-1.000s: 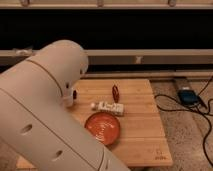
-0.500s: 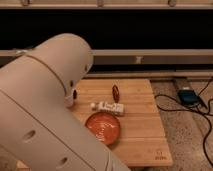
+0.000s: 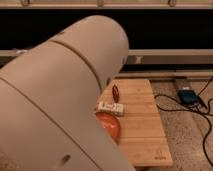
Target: Place the white sponge in the ceramic bowl
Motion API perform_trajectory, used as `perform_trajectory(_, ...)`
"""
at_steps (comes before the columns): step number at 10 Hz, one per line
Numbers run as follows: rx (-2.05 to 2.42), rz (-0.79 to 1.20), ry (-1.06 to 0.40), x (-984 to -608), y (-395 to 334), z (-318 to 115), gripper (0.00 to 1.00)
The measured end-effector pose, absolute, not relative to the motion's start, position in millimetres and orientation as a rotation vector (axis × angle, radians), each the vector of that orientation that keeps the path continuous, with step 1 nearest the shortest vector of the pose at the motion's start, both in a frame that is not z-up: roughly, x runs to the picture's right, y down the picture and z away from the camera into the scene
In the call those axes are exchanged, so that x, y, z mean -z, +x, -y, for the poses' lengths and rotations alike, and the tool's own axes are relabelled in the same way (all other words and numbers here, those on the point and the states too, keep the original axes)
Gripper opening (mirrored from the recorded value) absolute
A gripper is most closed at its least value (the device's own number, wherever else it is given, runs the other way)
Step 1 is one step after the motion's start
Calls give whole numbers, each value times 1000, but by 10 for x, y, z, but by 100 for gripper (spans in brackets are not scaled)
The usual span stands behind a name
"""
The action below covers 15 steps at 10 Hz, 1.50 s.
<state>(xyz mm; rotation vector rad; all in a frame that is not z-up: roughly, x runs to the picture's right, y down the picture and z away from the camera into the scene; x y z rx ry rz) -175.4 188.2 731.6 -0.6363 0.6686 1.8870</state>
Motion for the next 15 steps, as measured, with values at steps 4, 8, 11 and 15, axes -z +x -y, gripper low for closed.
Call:
perform_trajectory(4, -1962, -690, -591, -7140, -900, -1866, 4)
perform_trajectory(8, -1996, -699, -525, -7242, -122, -1694, 43)
perform_trajectory(11, -1981, -669, -492, -7423, 89, -1372, 70)
perform_trajectory(15, -1970, -633, -498, -7462, 85, -1229, 72)
